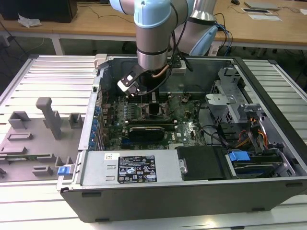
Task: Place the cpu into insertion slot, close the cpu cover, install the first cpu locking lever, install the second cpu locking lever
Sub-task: 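Place the cpu into insertion slot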
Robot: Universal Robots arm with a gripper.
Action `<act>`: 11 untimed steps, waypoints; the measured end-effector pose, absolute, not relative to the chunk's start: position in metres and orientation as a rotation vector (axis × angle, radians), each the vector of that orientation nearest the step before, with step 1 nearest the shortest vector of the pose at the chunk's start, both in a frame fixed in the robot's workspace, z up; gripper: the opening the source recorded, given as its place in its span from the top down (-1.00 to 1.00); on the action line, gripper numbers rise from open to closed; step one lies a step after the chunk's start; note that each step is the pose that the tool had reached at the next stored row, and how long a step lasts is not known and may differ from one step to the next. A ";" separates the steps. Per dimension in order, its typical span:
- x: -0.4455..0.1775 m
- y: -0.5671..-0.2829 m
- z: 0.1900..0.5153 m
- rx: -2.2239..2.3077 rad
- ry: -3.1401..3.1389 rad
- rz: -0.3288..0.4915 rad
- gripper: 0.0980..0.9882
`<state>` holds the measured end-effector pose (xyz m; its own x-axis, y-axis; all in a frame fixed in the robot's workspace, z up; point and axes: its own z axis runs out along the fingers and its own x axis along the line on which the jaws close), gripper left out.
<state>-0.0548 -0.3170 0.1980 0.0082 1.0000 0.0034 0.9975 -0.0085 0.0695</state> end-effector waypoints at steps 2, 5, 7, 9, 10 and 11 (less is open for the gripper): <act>-0.055 -0.317 0.198 2.196 2.178 0.079 -0.16; -0.055 -0.317 0.205 2.197 2.178 0.079 -0.16; -0.055 -0.317 0.213 2.197 2.178 0.079 -0.16; -0.055 -0.317 0.213 2.197 2.178 0.080 -0.16; -0.055 -0.317 0.214 2.196 2.178 0.079 -0.16; -0.055 -0.317 0.214 2.196 2.178 0.079 -0.16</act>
<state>-0.0549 -0.3170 0.2136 0.0083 1.0000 0.0031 0.9975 -0.0085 0.0695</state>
